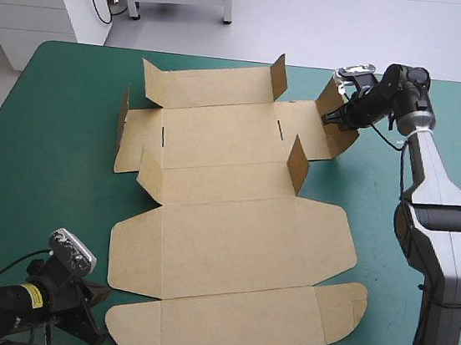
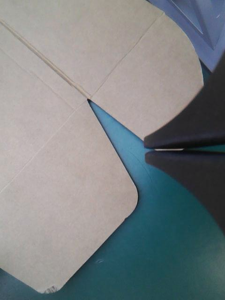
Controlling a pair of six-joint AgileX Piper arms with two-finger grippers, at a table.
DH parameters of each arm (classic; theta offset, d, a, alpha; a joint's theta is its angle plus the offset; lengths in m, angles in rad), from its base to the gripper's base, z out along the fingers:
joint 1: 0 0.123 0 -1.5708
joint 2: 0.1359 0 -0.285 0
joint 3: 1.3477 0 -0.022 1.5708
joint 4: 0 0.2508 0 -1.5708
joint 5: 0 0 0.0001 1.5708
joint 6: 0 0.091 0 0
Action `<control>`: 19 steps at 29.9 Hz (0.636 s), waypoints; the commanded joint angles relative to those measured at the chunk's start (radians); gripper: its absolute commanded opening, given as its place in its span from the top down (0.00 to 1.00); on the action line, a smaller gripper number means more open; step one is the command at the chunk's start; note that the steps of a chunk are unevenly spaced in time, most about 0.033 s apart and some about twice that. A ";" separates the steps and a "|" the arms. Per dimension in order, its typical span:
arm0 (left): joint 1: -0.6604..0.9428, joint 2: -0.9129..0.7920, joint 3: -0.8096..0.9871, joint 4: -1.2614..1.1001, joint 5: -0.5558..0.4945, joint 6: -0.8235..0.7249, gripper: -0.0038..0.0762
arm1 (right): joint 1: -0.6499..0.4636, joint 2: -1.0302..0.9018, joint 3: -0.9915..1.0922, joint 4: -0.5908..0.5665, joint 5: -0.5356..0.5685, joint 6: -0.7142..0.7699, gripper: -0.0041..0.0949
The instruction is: Fold the box
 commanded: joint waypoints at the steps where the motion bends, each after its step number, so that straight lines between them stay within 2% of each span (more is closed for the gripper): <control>1: -0.004 0.003 -0.031 -0.044 -0.032 -0.009 0.96 | -0.006 -0.065 -0.042 -0.051 -0.039 -0.055 0.98; 7: -0.004 0.003 -0.031 -0.040 -0.035 -0.009 0.96 | -0.005 -0.084 -0.120 -0.022 -0.015 -0.143 0.98; 15: -0.004 0.003 -0.031 -0.038 -0.035 -0.009 0.96 | 0.062 -0.132 -0.249 0.036 0.027 -0.556 0.98; 19: -0.004 0.003 -0.031 -0.040 -0.035 -0.009 0.96 | 0.127 -0.133 -0.319 0.056 0.055 -0.655 0.98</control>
